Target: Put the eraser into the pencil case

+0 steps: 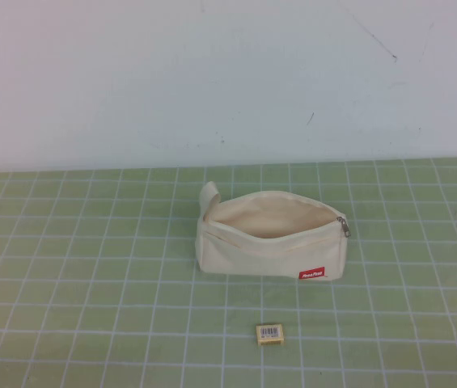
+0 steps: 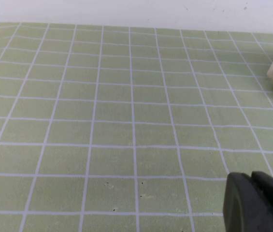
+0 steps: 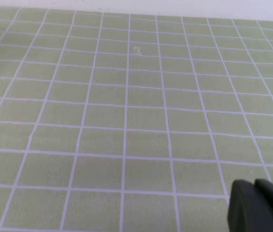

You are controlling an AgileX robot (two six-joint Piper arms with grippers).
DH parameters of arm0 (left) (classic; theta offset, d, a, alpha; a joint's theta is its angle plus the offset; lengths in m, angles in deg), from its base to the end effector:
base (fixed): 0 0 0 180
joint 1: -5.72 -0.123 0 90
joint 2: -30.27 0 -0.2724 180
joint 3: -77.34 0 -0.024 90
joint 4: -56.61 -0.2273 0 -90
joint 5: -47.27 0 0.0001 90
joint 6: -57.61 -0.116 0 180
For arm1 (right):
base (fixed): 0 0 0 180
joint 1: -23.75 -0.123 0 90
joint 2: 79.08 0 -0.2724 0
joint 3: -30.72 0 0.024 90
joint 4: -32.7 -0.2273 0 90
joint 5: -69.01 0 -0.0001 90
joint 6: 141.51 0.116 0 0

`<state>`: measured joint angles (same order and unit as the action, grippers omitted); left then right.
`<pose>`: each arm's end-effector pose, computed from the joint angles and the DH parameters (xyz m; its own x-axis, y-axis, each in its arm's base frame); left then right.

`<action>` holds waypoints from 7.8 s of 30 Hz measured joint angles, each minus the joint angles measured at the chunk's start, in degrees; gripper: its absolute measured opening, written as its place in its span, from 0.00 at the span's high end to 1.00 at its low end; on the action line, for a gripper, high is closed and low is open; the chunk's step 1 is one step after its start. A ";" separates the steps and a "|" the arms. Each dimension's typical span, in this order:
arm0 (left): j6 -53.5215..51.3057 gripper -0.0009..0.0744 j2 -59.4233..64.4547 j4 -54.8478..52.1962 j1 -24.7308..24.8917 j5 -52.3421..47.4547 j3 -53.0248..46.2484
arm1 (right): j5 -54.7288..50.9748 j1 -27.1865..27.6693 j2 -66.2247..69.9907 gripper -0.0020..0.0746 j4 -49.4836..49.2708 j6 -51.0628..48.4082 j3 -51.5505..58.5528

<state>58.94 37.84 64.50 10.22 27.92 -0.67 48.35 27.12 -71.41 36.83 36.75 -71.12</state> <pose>0.0662 -0.0105 0.1707 -0.2697 -0.1317 -0.9539 0.0820 0.9839 -0.1590 0.0659 -0.0068 0.1669 -0.2893 -0.0808 -0.9538 0.0551 0.9934 -0.1008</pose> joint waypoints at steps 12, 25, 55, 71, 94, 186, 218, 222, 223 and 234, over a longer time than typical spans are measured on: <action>0.00 0.99 0.00 0.00 0.00 0.00 0.00 | 0.00 0.00 0.00 0.97 0.00 0.00 0.00; 0.00 0.99 0.00 0.00 0.00 0.00 0.00 | 0.00 0.00 0.00 0.97 0.00 0.00 0.00; 0.00 0.99 0.00 0.00 0.00 0.00 0.00 | 24.38 0.00 0.00 0.97 0.00 -5.26 0.31; 0.00 0.99 0.00 0.00 0.00 0.00 0.00 | 51.11 0.00 0.00 0.97 -10.49 -3.19 -0.38; 0.00 0.99 0.00 0.00 0.00 0.00 0.00 | -26.18 0.00 41.54 0.97 -29.66 -36.93 -45.70; 0.00 0.99 0.00 0.00 0.00 0.00 0.00 | -31.54 -41.45 115.85 0.49 12.07 -23.82 -105.50; 0.00 0.99 0.00 0.00 0.00 0.00 0.00 | -41.44 -41.45 61.77 0.97 0.56 -24.06 -77.44; 0.00 0.99 0.00 0.00 0.00 0.00 0.00 | -29.32 -41.45 50.94 0.97 -6.26 -23.97 -60.30; 0.00 0.99 0.00 0.00 0.00 0.00 0.00 | -26.91 -41.45 48.91 0.97 -7.33 -23.97 -56.35; 0.00 0.99 0.00 0.00 0.00 0.00 0.00 | -16.92 -41.45 35.38 0.97 -11.07 -23.94 -33.11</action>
<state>58.94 37.84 64.50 10.22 27.92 -0.67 31.43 -14.34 -36.03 25.76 12.81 -104.23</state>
